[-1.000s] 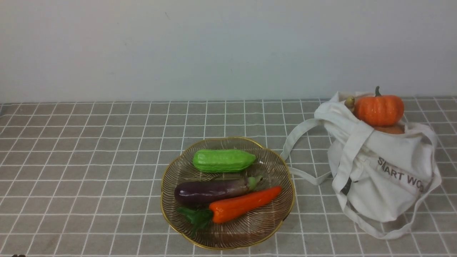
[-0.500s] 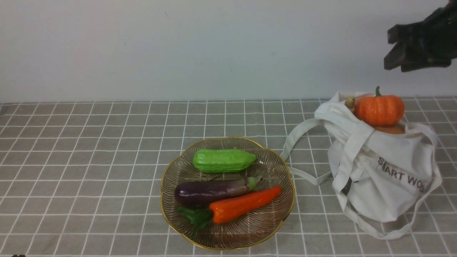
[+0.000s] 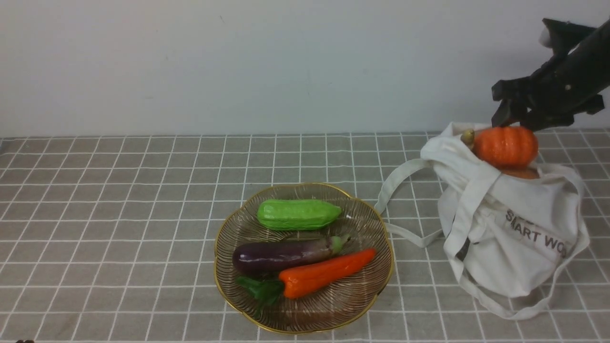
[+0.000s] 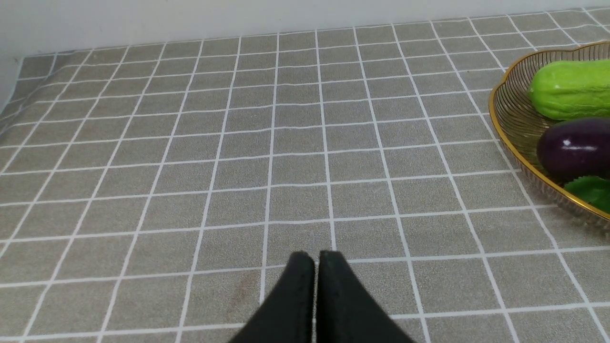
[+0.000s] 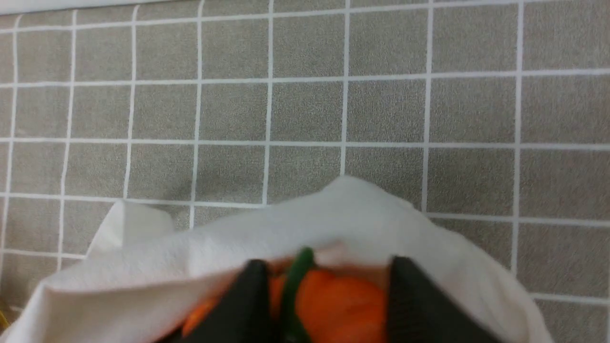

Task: Take vegetables from bag on grey coffee tablecloth place on plate.
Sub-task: 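Reach into the cloth bag toward the pumpkin with the right gripper, then move the pumpkin from the bag onto the plate with the right gripper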

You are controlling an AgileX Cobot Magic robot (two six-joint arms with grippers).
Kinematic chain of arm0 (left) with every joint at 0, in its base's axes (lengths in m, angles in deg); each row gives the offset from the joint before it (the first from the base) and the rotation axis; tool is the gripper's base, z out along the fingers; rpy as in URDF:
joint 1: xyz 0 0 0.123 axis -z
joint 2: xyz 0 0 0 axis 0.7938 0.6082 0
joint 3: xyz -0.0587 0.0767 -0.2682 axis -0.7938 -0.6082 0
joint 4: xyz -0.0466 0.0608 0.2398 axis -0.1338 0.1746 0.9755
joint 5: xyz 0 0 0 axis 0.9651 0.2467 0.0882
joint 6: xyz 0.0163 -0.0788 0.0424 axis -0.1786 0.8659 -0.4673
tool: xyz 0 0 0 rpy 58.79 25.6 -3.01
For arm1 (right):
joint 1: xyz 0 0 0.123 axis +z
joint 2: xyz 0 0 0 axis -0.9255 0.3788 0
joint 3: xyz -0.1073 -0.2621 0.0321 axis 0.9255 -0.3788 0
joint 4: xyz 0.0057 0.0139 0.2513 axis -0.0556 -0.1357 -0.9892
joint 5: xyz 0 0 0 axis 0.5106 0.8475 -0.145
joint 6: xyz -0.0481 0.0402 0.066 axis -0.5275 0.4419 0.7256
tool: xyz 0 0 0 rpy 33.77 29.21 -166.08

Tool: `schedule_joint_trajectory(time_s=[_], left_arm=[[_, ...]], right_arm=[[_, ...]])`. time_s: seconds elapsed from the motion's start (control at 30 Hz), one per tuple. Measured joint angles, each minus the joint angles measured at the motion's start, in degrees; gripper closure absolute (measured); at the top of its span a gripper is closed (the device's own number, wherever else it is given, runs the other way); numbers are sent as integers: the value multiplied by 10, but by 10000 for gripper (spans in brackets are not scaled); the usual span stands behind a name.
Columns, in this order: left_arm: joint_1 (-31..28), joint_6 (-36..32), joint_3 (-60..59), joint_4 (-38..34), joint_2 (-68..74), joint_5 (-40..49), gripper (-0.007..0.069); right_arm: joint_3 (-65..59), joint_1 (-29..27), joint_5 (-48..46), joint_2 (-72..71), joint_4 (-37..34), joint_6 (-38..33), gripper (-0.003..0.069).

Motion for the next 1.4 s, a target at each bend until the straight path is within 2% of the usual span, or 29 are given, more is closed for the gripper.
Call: schedule_joint_trajectory(time_s=[0.03,0.07,0.13,0.5,0.67,0.73,0.8,0.87,0.9,0.93,1.0,1.03,1.07,1.2,1.4], left_arm=[[0,0,0,0,0,0,629],[0,0,0,0,0,0,629],[0,0,0,0,0,0,629],[0,0,0,0,0,0,629],[0,0,0,0,0,0,629],[0,0,0,0,0,0,629],[0,0,0,0,0,0,629],[0,0,0,0,0,0,629],[0,0,0,0,0,0,629],[0,0,0,0,0,0,629],[0,0,0,0,0,0,629],[0,0,0,0,0,0,629],[0,0,0,0,0,0,629],[0,0,0,0,0,0,629],[0,0,0,0,0,0,629]], right_arm=[[0,0,0,0,0,0,480],[0,0,-6,-4,0,-8,584],[0,0,-10,-8,0,-11,609],[0,0,-65,-130,-4,-16,610],[0,1,-100,-192,-77,-46,610],[0,12,-102,-221,-134,-94,610],[1,25,-102,-230,-151,-118,610],[2,52,-105,-237,-173,-153,610],[-1,92,-107,-237,-189,-179,610],[-2,97,-106,-237,-189,-181,610],[-28,174,-89,-230,-190,-188,610],[-30,180,-83,-229,-190,-188,610],[-52,224,-52,-219,-183,-189,610],[-91,311,57,-175,-139,-189,610],[-98,380,169,-91,-87,-153,610]])
